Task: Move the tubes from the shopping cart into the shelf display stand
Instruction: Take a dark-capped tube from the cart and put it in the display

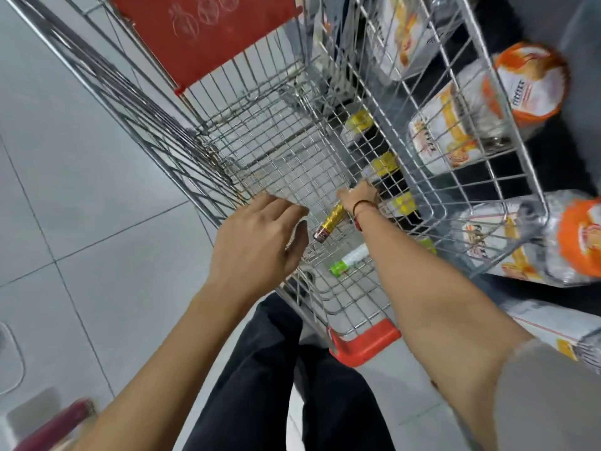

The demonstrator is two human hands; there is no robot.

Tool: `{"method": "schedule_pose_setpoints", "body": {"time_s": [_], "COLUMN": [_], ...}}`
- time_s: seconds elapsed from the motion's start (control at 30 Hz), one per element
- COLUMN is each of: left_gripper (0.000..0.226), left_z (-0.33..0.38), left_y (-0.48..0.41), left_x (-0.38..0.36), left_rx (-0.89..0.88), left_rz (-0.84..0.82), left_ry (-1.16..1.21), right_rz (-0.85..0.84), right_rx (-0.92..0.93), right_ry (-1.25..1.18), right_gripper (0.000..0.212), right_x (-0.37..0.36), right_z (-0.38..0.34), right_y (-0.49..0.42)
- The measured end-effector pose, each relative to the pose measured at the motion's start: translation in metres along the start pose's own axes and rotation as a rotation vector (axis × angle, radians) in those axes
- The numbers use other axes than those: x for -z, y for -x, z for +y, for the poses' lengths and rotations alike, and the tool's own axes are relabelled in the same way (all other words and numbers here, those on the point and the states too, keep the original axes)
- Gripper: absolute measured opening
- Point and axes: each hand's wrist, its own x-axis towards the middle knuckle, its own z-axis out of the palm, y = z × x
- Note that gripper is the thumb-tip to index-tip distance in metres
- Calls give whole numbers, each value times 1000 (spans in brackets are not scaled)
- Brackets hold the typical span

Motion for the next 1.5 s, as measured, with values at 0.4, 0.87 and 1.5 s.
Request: {"method": "schedule_pose_setpoints", "body": {"time_s": [0.4,0.87,1.5], "left_gripper": [18,23,49], "left_z": [5,44,307], "left_y": [0,-13,-74], "left_x": [1,17,34], "left_rx": [32,-16,-904], "left_rz": [10,-34,5], "left_ry": [14,138,188], "right_rz": [38,461,1055], "right_rx": [222,474,367], "right_ry": [-219,-355,-466], "right_gripper": [45,33,39], "right_x": [52,210,366], "right_z": [11,57,218], "right_y": [36,186,374]}}
